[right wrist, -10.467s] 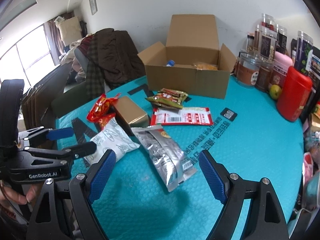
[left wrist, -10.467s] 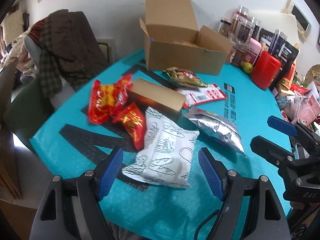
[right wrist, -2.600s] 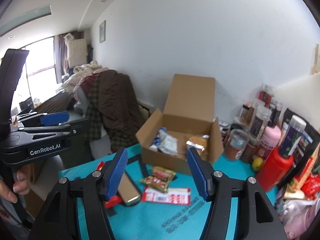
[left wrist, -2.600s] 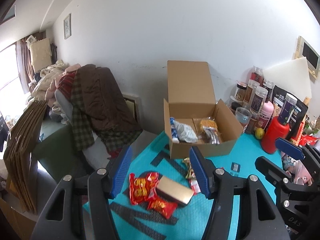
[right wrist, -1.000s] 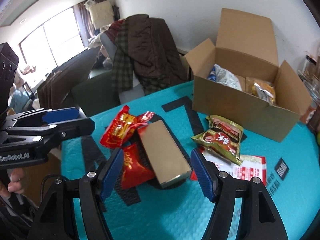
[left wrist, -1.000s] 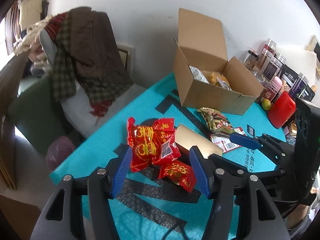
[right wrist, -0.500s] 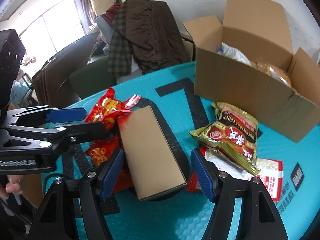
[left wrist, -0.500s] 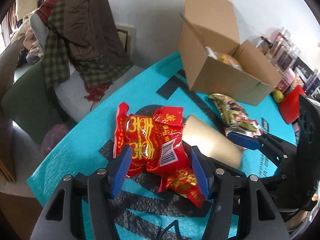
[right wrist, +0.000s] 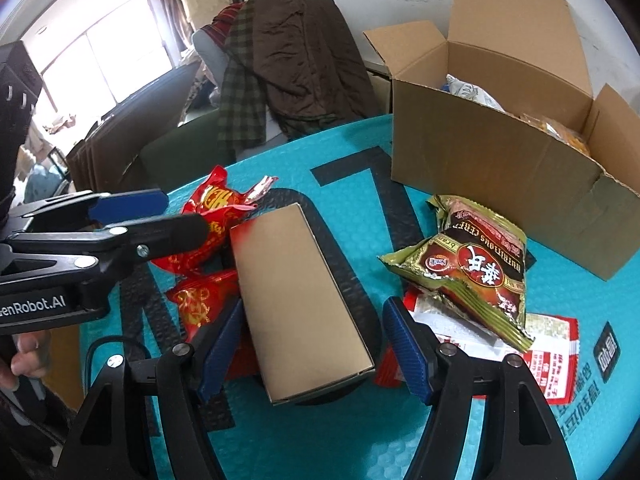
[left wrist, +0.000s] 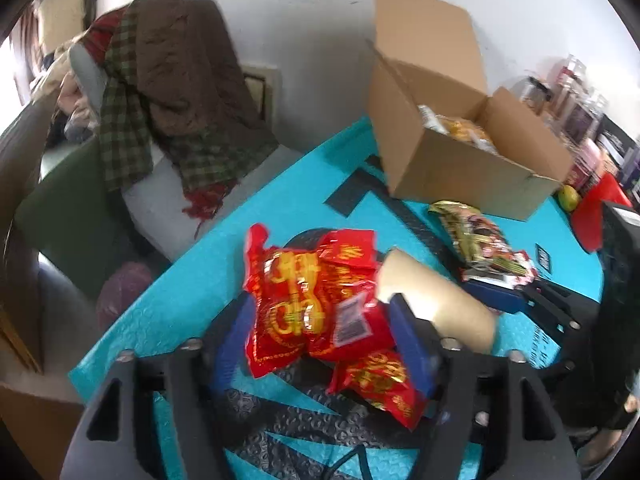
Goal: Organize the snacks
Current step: 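Grasp the red candy bag with the left tool while the right tool grasps the gold box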
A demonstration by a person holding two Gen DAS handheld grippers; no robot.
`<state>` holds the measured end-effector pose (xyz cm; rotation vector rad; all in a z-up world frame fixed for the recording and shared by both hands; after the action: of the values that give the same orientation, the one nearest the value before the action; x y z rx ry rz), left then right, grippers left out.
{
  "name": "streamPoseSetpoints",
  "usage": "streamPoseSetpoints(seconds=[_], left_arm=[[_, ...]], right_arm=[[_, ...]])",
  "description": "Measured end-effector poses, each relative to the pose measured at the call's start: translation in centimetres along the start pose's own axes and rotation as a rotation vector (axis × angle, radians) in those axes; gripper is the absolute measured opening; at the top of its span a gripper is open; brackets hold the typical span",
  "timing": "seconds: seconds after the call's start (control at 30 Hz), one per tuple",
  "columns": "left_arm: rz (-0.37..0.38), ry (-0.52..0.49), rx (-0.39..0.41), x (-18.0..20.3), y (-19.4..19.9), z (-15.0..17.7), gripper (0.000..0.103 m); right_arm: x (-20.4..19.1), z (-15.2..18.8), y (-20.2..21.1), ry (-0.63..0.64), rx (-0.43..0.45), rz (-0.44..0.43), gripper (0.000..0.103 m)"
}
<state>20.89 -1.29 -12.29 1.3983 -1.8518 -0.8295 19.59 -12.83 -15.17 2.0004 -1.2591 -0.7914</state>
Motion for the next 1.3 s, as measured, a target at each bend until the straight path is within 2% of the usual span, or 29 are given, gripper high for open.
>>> streamPoseSetpoints(seconds=[0.27,0.43,0.63,0.7,0.73,0.77,0.83,1.03,1.3], left_arm=[[-0.052,0.037,-0.094,-2.1,-3.3,0.4,0.08],[-0.146,-0.083,-0.061,-2.1,-4.3,-0.2,0.08],[-0.097,-0.11,-0.009,-2.2,-4.4,-0.5,0.08],[-0.105,-0.112,0.005,-2.3,-4.2,-0.5,0.069],[-0.11,-0.113,0.01,-2.3,-4.0,-0.5,0.059],[-0.108,-0.119,0.006,-2.2,-3.9,-0.4,0.054],[-0.105,-0.12,-0.001,-2.1,-3.7,-0.1,0.05],[-0.06,-0.108,-0.021,-1.4,-2.5,1.1,0.049],[-0.04,-0.095,-0.02,0.0,0.4,3.7,0.049]], right_arm=[[0.0,0.0,0.0,0.003,0.001,0.0,0.071],[0.0,-0.1,-0.2,0.01,-0.001,-0.004,0.071],[-0.1,-0.2,-0.9,0.024,-0.011,-0.004,0.071],[-0.1,-0.3,-1.0,0.027,-0.013,-0.004,0.071],[-0.2,-0.3,-1.1,0.031,-0.016,-0.003,0.07],[-0.2,-0.3,-1.2,0.033,-0.015,-0.004,0.067],[-0.5,-0.3,-1.1,0.04,-0.005,-0.029,0.05],[-1.0,0.3,-0.8,0.078,-0.007,-0.006,0.045],[-0.8,2.8,1.9,0.048,-0.015,0.019,0.045]])
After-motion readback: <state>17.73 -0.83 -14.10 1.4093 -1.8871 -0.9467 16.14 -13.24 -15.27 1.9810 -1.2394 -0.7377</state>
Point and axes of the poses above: each gripper's, at about its wrist camera, not at the fingertips, and y roughly against the way its jaws point, x to its right, z to its underside, the point moved 6 cm from there along -y, roughly the way its jaws point, and after that the axes turned 1 degree about -y, right-handed, at the moved point
